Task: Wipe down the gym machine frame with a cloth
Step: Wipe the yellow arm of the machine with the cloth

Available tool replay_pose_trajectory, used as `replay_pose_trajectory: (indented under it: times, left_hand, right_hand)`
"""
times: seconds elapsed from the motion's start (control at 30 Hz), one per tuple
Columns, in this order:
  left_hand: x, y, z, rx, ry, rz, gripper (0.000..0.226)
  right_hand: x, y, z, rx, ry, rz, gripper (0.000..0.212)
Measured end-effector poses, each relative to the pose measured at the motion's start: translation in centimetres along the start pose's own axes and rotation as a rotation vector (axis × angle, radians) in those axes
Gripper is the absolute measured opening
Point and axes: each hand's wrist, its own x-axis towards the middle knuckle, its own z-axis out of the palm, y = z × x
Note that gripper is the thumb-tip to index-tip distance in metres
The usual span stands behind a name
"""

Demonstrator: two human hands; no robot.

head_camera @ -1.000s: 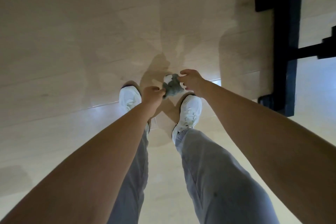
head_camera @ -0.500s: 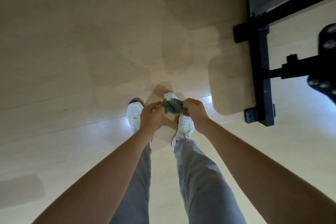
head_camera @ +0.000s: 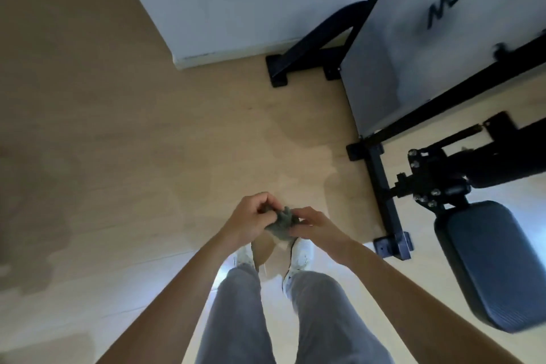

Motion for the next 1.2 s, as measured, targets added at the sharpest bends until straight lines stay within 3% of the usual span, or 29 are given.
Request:
replay_pose_trajectory:
  times: [0.1, 0.33, 0.43, 0.57, 0.7, 0.77, 0.83, 0.9, 1.0, 1.07, 1.2]
  left_hand:
    - [-3.5, 5.3, -2.3, 0.078, -0.04, 0.091, 0.033]
    - [-9.8, 14.8, -6.3, 0.298, 0.021, 0.341, 0.027]
    - [-11.0, 17.2, -7.4, 0.477, -0.023, 0.364, 0.04]
    - [-11.3, 20.1, -7.9, 0.764, -0.027, 0.446, 0.017]
    - [-11.0, 23.2, -7.4, 0.719, 0.033, 0.453, 0.03]
    - [-10.9, 24.4, -7.1, 0.633, 0.022, 0.442, 0.025]
    - [-10.5, 25.6, -6.9, 0.585, 0.019, 0.454, 0.021]
    - [-9.8, 27.1, -6.7, 0.57, 0.069, 0.49, 0.019]
    - [-8.3, 30.8, -6.7, 0.584, 0.22, 0.583, 0.013]
    - [-6.9, 33.7, -6.9, 0.596, 0.326, 0.642, 0.016]
    - [-3.5, 40.3, -7.7, 0.526, 0.419, 0.695, 0.004]
  right_hand:
    - [-3.5, -4.1, 0.1, -0.044, 0.088, -0.16, 0.035]
    - [-9.8, -12.3, -0.1, -0.353, 0.307, -0.456, 0.009]
    - [-11.5, -14.4, -0.3, -0.453, 0.367, -0.483, 0.012]
    - [-12.8, -16.3, -1.7, -0.558, 0.372, -0.463, 0.016]
    - [-13.9, -17.3, -4.2, -0.582, 0.389, -0.471, 0.026]
    - [-14.5, -17.8, -5.3, -0.541, 0.351, -0.473, 0.022]
    - [-15.0, -18.4, -6.7, -0.541, 0.33, -0.482, 0.032]
    - [-15.2, -19.1, -8.2, -0.55, 0.344, -0.49, 0.024]
    - [-15.3, -20.6, -10.9, -0.61, 0.428, -0.476, 0.006]
    - [-15.2, -21.9, -12.7, -0.611, 0.495, -0.472, 0.008]
    - [-14.6, -26.9, -16.3, -0.392, 0.663, -0.507, 0.014]
